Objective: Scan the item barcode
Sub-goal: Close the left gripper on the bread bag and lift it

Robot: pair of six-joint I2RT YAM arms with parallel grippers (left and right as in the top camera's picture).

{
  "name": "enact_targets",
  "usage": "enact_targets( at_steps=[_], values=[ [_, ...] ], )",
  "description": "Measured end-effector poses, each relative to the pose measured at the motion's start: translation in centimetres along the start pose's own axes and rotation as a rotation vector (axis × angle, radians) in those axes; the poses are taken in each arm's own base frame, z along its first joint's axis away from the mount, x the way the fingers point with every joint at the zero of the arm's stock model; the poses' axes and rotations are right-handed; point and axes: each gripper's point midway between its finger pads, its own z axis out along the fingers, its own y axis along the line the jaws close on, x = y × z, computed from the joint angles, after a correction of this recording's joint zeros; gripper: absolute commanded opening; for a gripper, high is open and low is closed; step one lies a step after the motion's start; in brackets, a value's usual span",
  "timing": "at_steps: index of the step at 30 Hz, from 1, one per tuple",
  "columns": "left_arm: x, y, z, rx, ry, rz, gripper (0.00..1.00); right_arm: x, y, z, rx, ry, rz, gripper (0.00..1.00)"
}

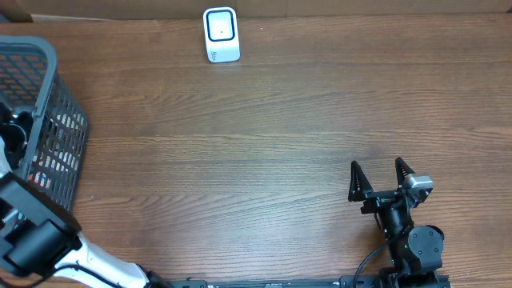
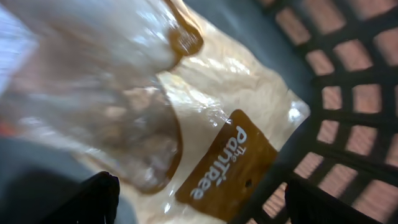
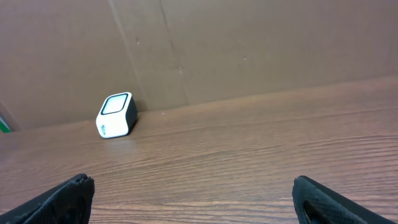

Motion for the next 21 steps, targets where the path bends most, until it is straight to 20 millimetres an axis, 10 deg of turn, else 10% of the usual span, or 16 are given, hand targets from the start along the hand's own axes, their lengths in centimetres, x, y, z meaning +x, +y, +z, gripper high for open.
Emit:
enact_targets(
  at_steps=[21],
  values=[
    [1.5, 2.2, 1.9, -0.113, 0.059, -0.256, 0.99, 0.0, 0.0, 0.0, 0.000, 0.000, 0.000, 1.00]
  ],
)
